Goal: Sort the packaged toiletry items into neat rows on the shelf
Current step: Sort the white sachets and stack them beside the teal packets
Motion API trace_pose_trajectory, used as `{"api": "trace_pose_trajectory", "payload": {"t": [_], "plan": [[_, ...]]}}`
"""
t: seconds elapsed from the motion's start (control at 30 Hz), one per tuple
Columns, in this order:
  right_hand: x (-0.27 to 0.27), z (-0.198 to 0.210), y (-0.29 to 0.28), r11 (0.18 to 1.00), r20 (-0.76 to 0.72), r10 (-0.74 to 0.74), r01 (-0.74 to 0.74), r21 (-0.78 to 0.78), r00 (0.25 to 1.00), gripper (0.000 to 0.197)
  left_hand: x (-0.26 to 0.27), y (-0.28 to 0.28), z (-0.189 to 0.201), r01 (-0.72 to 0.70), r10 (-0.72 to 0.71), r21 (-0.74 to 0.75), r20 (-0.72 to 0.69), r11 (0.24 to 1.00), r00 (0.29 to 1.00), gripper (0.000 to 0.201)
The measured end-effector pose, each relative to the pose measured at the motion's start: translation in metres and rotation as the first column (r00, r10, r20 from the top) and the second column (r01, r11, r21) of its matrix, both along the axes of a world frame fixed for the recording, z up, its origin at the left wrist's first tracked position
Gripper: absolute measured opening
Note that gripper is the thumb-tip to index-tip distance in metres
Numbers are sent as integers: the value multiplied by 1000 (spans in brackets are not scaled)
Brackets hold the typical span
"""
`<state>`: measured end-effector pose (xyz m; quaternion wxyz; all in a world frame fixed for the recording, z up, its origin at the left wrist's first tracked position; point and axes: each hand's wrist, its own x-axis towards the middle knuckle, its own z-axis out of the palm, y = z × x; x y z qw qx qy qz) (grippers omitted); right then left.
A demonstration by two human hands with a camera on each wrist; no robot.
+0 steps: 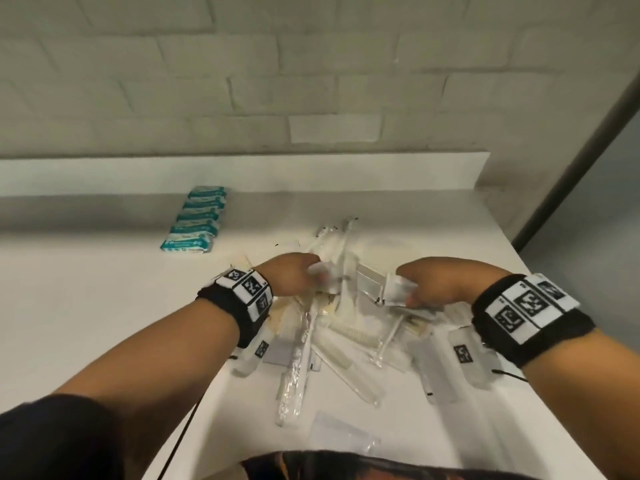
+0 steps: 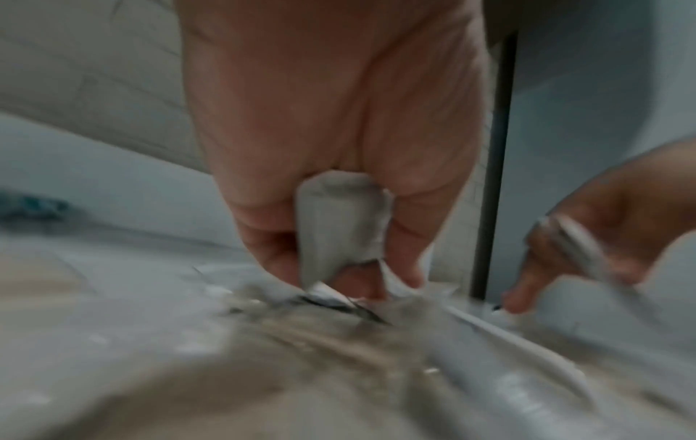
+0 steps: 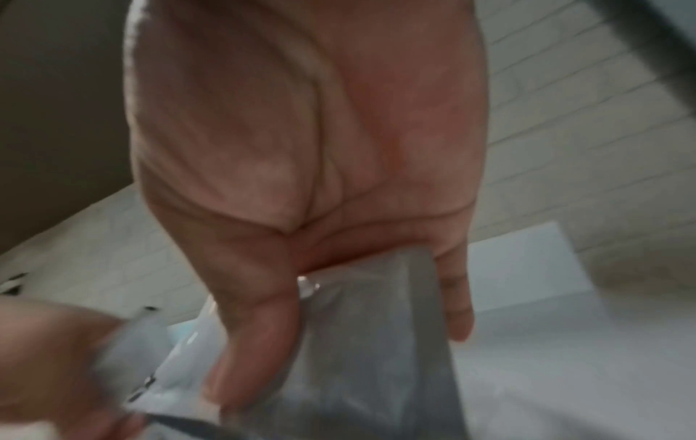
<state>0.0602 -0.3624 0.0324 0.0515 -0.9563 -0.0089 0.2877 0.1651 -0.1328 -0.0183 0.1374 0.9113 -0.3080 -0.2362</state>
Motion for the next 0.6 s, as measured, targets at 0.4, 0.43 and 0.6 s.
{"api": "trace_pose_trajectory", "payload": {"t": [0.4,0.43,0.6], "plan": [[28,-21,31,984,32,90,-94,152,995,63,54,31,11,-481,499,-147,134,864,856,26],[29,-24,30,988,1,86,-85,128,996,64,58,31,10,-457,469,-107,166,883,868,27],[37,-14,2,993,-15,-63,65,104,998,33,66,28,7,-273,242,100,249,957,938,34]]}}
